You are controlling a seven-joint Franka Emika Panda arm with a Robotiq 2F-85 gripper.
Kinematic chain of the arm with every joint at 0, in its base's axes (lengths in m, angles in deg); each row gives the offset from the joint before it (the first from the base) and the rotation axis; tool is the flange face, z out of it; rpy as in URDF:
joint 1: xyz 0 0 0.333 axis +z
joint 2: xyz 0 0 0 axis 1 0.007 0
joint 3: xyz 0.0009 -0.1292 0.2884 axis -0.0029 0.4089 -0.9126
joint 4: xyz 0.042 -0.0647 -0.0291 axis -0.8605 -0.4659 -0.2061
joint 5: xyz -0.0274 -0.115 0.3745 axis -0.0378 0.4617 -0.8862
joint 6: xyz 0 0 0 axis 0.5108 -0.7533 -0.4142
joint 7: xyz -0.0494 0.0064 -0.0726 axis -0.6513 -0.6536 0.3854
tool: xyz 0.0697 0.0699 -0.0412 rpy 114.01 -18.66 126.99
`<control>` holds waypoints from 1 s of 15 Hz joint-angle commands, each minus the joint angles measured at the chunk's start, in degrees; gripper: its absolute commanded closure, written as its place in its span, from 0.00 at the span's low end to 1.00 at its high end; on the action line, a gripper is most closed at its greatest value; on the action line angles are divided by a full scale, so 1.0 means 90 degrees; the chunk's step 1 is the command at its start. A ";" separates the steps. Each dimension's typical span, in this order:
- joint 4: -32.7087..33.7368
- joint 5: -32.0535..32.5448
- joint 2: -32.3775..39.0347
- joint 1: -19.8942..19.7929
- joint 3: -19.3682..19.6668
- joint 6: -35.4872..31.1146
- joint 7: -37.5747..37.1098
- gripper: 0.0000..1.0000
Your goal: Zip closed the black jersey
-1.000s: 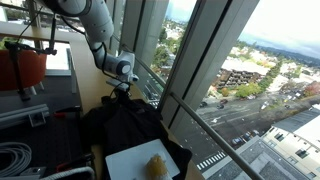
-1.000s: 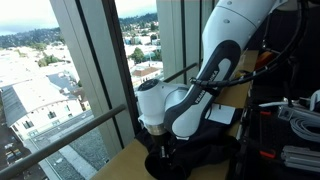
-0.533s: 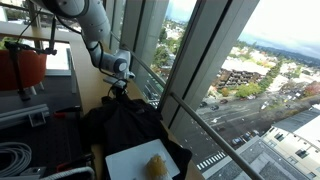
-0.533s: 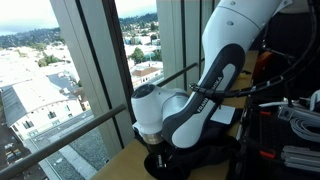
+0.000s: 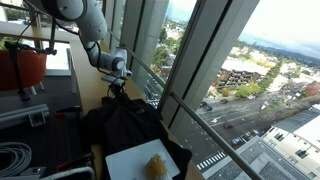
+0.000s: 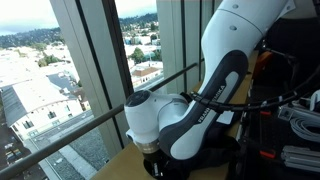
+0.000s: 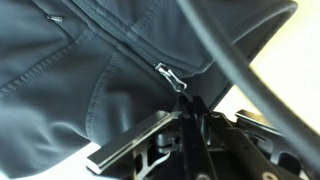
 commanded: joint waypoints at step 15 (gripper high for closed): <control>-0.0062 0.0192 -0.0632 0.0170 -0.0115 0.0062 -0.0192 0.17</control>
